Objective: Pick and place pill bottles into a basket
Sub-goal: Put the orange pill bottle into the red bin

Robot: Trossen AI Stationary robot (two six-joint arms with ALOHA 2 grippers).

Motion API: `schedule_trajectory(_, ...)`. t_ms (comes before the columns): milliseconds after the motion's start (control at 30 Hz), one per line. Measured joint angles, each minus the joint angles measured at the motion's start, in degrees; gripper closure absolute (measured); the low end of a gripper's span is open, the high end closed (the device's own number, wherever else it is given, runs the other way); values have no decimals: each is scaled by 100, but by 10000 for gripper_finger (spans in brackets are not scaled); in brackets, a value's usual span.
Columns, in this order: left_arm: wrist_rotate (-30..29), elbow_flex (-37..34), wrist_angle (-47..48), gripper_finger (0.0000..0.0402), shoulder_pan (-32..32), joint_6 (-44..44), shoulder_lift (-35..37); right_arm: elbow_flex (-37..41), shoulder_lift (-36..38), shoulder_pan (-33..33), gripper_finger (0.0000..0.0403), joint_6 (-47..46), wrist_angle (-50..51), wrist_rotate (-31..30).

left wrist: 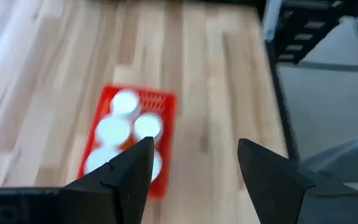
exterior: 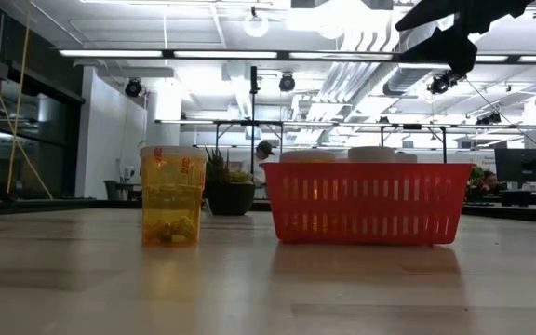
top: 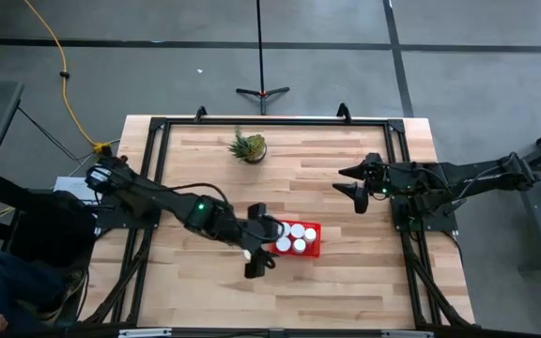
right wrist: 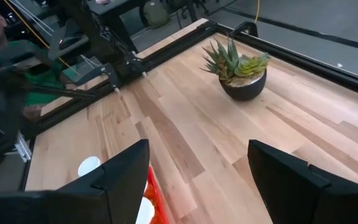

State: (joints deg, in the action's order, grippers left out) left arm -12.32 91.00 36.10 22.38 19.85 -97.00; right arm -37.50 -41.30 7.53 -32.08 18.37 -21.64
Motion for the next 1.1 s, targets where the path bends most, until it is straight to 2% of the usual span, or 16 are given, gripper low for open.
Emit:
schedule_trajectory(233,-128,-1352,-47,136,93,559,947,0,0,0,139,-4,72,-3)
schedule_trajectory(367,-498,-1842,101,136,240,663,1230,0,0,0,139,-5,84,-5)
schedule_trajectory(500,-638,-2167,559,136,238,96,1230,0,0,0,139,-47,131,-82)
schedule_trajectory(567,-992,-2258,580,136,190,-1,1229,0,0,1,139,-47,151,-150)
schedule_trajectory(733,-1204,-2260,382,136,36,993,1232,0,0,0,139,-46,257,-243)
schedule_trajectory(833,-904,-2262,218,136,-111,1075,1230,0,0,2,139,-20,299,-243)
schedule_trajectory(900,-500,-2262,-73,136,-195,931,1230,0,0,0,139,-9,315,-258)
schedule_trajectory(967,-23,-2262,-441,135,-231,593,1230,0,0,0,139,3,331,-265)
schedule_trajectory(1100,572,-2262,-813,135,-206,-195,1230,0,0,1,139,2,351,-265)
